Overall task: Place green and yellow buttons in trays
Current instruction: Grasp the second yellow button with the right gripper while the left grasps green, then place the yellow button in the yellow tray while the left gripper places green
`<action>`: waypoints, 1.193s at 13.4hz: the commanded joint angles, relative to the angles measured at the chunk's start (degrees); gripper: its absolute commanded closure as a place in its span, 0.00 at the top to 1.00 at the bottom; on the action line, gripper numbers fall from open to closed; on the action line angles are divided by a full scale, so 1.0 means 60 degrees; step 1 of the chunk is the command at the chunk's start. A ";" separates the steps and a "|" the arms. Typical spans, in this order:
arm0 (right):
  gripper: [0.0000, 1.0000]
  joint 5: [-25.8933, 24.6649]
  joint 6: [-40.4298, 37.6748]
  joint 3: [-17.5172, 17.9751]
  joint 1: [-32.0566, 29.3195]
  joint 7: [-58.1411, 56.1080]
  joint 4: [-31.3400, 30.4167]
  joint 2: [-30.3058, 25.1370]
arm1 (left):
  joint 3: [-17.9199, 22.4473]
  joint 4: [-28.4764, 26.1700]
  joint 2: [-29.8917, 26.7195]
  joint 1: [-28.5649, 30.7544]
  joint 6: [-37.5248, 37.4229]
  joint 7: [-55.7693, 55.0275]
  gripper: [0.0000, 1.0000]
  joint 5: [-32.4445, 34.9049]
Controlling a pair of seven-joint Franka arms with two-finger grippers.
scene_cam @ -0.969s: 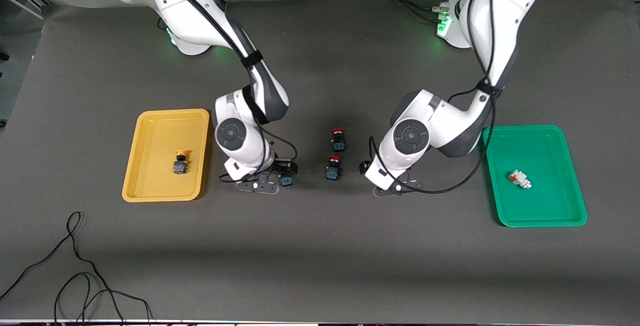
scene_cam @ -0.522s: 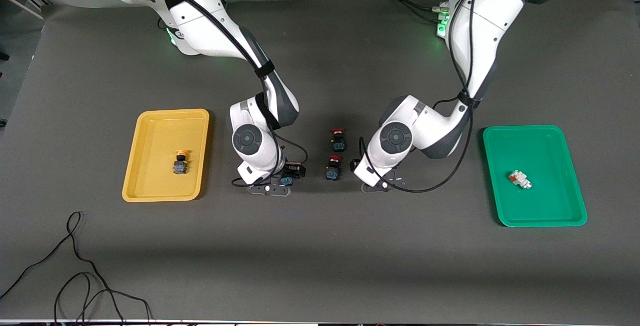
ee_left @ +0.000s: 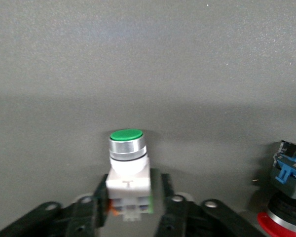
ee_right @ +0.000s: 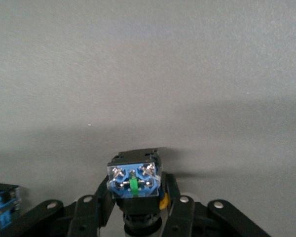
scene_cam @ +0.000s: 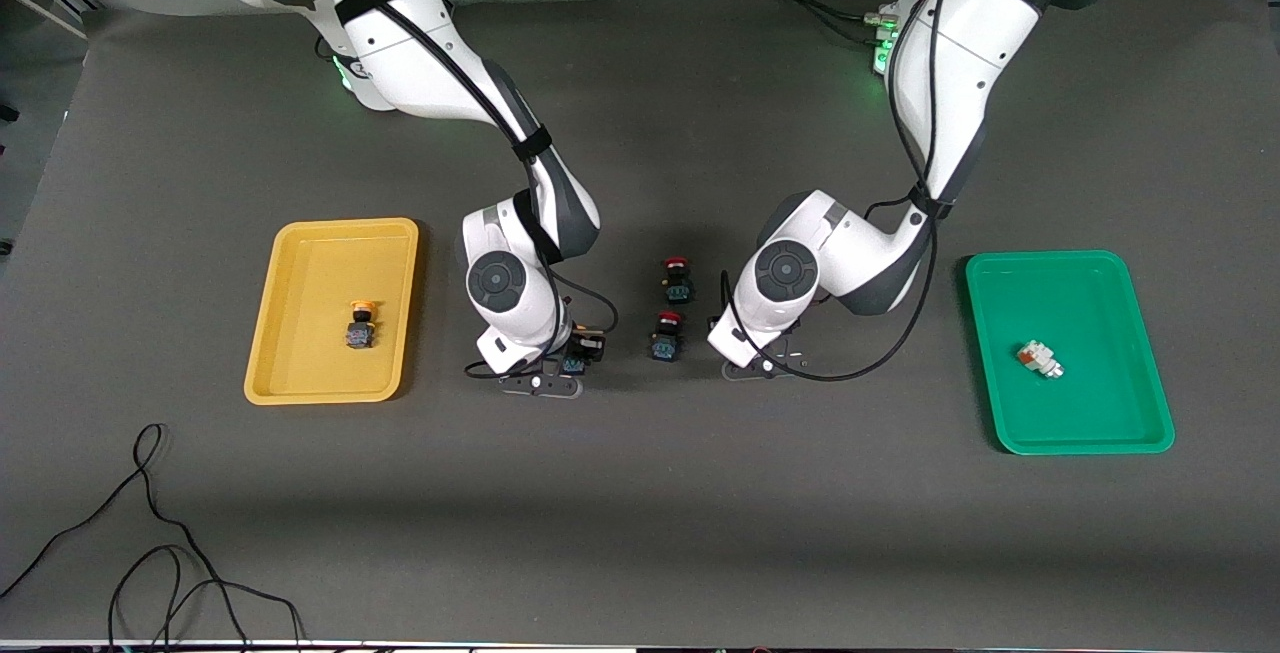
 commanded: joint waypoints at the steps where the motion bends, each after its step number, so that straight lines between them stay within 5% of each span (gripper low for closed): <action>1: 0.00 0.0202 -0.1439 -0.0220 -0.0113 0.0090 -0.0034 -0.1147 | 0.0090 -0.0168 -0.0138 -0.0058 0.0185 -0.0108 0.21 0.0193; 5: 0.00 0.0071 -0.4161 -0.1506 -0.0157 -0.0071 0.0025 -0.2948 | 0.0090 -0.0138 -0.0984 0.0089 -0.0427 -0.0487 0.16 0.0063; 8: 0.00 0.0012 -0.6213 -0.2809 -0.0157 -0.0989 0.0068 -0.4136 | 0.0031 0.0154 -0.2652 0.0279 -0.2620 -0.0680 0.09 -0.0331; 10: 0.00 -0.0745 -0.7414 -0.3660 -0.0142 -0.1825 0.0418 -0.4417 | 0.0046 0.0374 -0.3605 0.0614 -0.4231 -0.0258 0.09 -0.0903; 12: 0.00 -0.1581 -0.8121 -0.4261 -0.0142 -0.2980 0.0450 -0.4636 | 0.0060 0.0389 -0.4368 0.1475 -0.5362 0.1521 0.10 -0.1153; 16: 0.00 -0.1629 -0.8139 -0.5579 -0.0157 -0.5281 -0.0003 -0.4536 | 0.0104 0.0360 -0.4840 0.4343 -0.6845 0.5783 0.10 -0.1287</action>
